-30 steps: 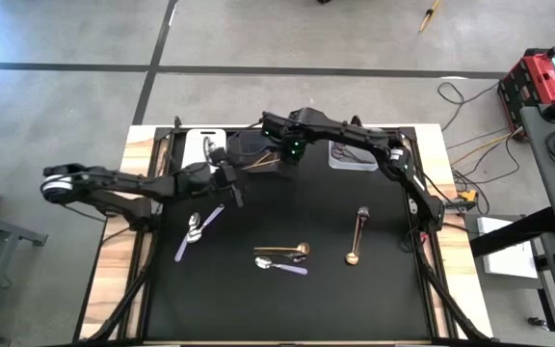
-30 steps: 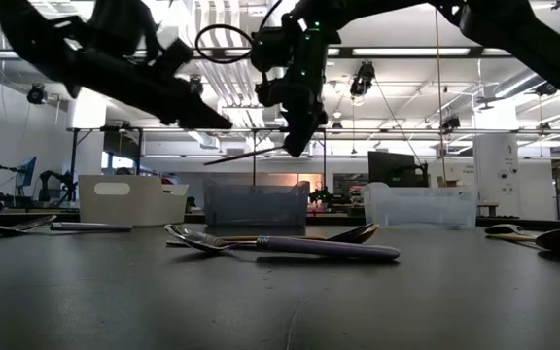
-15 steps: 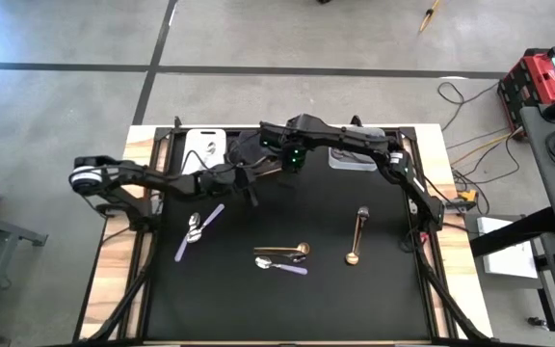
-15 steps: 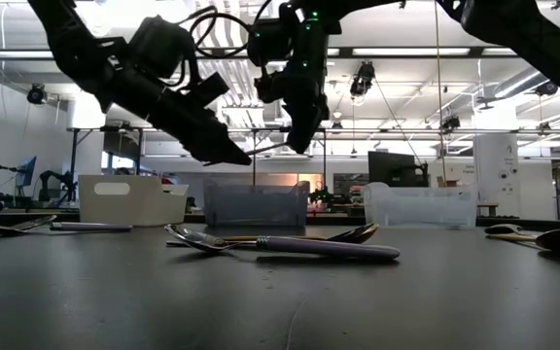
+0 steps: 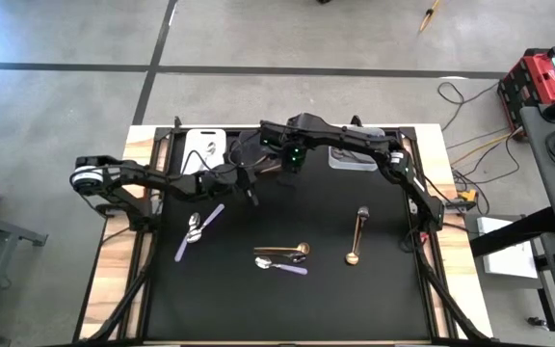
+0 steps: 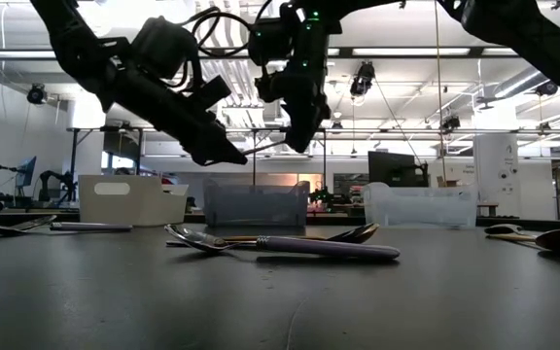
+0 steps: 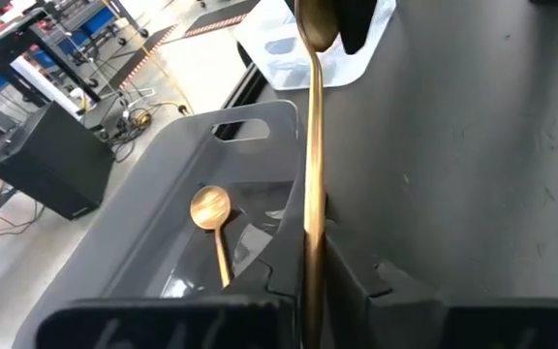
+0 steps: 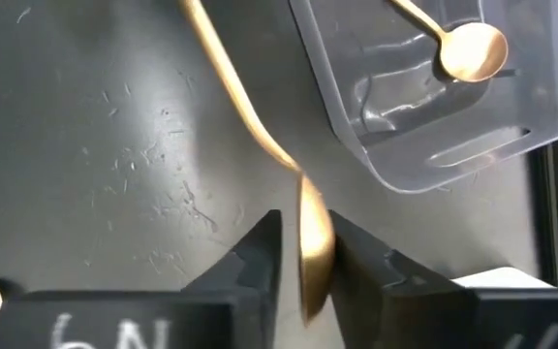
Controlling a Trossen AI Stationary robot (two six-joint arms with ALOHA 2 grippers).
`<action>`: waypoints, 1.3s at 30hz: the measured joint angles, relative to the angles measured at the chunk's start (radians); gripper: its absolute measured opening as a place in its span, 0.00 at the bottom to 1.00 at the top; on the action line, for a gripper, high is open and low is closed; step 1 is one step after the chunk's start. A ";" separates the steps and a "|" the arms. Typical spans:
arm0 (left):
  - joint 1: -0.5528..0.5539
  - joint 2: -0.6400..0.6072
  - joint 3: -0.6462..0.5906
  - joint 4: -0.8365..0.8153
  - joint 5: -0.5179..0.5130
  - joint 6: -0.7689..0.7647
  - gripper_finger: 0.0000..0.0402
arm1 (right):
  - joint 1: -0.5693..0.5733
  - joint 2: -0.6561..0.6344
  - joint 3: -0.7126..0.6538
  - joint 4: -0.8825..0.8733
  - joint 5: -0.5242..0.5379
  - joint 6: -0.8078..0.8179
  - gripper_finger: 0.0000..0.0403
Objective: Sort silverware by color (type)
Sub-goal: Put the gold spoon into the black bin
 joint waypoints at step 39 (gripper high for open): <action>-0.036 -0.620 -0.251 0.145 0.125 -0.091 0.01 | 0.032 -0.421 -0.282 0.645 -0.218 -0.163 0.30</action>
